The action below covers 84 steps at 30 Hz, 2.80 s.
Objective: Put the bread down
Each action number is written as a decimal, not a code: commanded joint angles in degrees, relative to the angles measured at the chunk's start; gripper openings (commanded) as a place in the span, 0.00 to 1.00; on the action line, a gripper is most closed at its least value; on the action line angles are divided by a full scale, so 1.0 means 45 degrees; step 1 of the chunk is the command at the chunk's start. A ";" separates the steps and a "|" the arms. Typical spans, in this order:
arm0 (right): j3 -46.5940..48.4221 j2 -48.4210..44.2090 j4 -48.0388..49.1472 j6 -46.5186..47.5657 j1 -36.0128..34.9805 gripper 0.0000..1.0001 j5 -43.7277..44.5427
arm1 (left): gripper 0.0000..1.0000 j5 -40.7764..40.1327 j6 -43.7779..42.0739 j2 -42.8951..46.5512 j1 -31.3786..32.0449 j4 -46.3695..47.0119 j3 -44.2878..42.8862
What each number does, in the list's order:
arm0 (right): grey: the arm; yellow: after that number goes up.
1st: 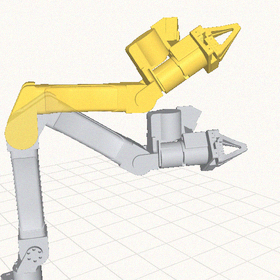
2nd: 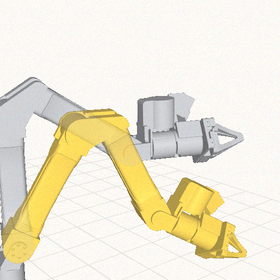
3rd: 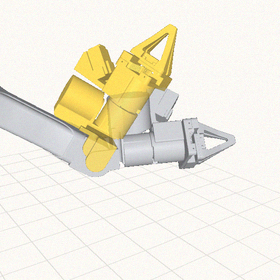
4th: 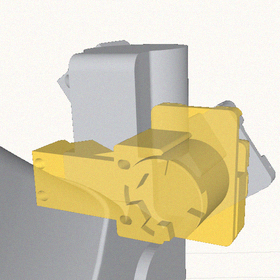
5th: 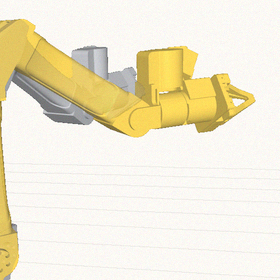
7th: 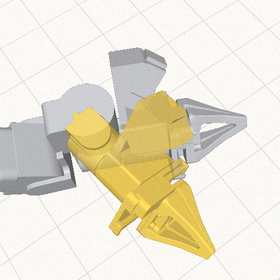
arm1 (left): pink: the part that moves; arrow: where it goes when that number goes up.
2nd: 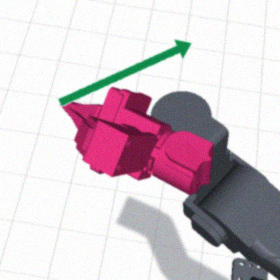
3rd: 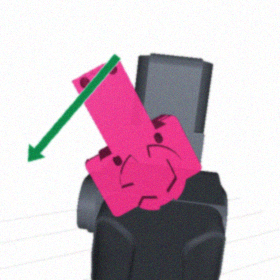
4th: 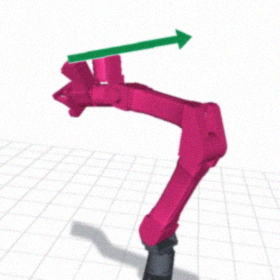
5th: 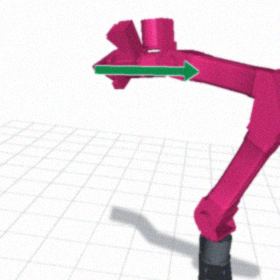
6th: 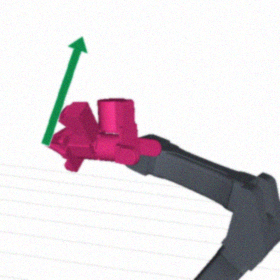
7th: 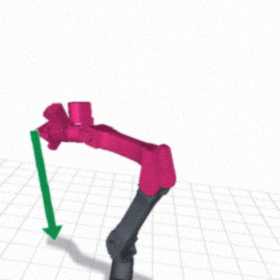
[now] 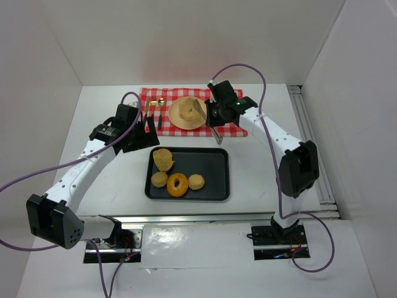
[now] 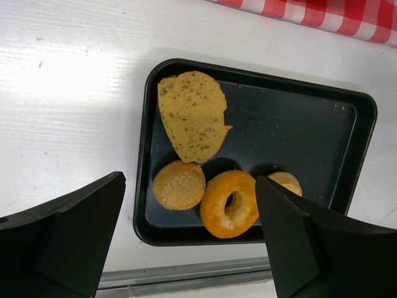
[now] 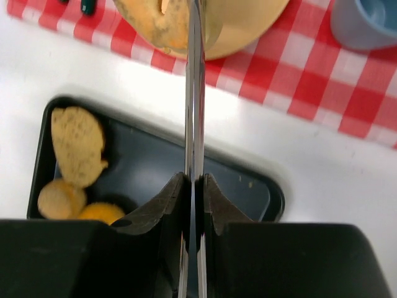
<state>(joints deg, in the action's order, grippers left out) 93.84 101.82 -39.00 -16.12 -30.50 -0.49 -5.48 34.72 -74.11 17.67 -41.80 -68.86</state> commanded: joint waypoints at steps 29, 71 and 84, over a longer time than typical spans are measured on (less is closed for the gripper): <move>0.3462 0.3565 0.1968 -0.0578 -0.0409 0.45 0.0949 | 0.99 0.0435 -0.0997 0.0609 -0.0450 -0.0086 0.0361; -0.7864 -0.7139 -0.1879 -0.3176 -0.5468 0.60 0.0794 | 0.99 0.0533 -0.0606 0.0238 -0.0685 -0.0223 -0.0323; -0.8002 -0.7021 -0.2210 -0.2922 -0.5701 0.67 0.0324 | 0.99 0.0533 -0.0606 0.0355 -0.0685 -0.0223 -0.0088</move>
<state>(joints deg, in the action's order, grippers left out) 57.08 71.40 -46.46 -29.56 -55.20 2.11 -3.31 31.70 -73.43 15.03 -42.89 -68.90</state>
